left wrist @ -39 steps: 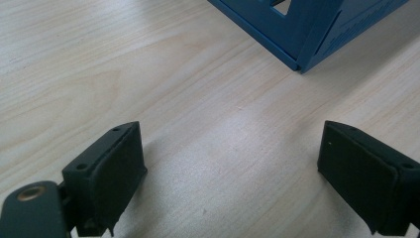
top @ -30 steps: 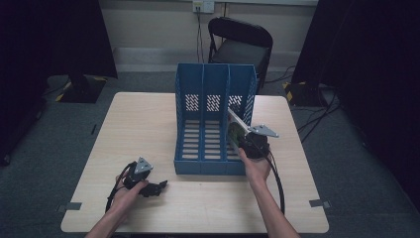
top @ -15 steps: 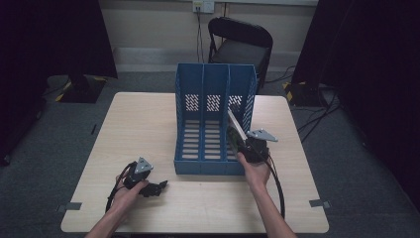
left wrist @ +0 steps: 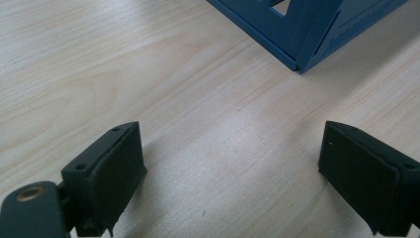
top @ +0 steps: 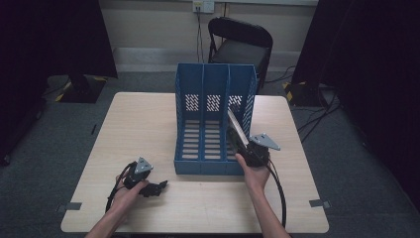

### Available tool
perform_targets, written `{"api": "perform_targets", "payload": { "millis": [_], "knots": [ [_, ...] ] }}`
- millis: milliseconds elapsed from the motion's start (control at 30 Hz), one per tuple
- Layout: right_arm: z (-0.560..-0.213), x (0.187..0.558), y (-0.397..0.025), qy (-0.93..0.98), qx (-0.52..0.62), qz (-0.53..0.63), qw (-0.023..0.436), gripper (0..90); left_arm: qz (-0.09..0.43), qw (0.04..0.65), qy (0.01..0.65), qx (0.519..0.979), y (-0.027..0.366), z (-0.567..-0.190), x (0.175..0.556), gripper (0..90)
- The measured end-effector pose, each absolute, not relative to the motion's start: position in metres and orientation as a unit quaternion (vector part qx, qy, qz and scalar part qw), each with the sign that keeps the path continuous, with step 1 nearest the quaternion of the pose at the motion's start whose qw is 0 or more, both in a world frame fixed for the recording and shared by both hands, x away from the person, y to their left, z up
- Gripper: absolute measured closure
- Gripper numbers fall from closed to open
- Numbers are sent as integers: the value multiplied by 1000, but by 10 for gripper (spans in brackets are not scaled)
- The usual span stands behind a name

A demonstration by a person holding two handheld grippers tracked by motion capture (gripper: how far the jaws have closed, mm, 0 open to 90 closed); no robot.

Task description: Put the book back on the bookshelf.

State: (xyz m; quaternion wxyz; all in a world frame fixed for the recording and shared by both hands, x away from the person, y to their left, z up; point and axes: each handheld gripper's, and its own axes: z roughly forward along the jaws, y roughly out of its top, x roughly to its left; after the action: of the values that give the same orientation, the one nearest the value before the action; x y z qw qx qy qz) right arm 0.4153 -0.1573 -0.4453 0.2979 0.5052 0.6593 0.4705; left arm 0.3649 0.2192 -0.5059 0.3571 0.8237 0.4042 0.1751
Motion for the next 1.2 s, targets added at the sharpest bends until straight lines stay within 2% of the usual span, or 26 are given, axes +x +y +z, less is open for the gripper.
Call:
{"api": "perform_targets", "payload": {
  "millis": [133, 567, 1200],
  "knots": [
    [-443, 415, -151, 672, 491, 461, 309, 694, 175, 358, 405, 823, 219, -506, 365, 97],
    [-447, 421, -147, 666, 501, 442, 331, 761, 172, 357, 402, 825, 217, -506, 367, 84],
    [-447, 419, -146, 628, 536, 441, 353, 767, 172, 356, 400, 827, 216, -506, 367, 81]
  ]
}}
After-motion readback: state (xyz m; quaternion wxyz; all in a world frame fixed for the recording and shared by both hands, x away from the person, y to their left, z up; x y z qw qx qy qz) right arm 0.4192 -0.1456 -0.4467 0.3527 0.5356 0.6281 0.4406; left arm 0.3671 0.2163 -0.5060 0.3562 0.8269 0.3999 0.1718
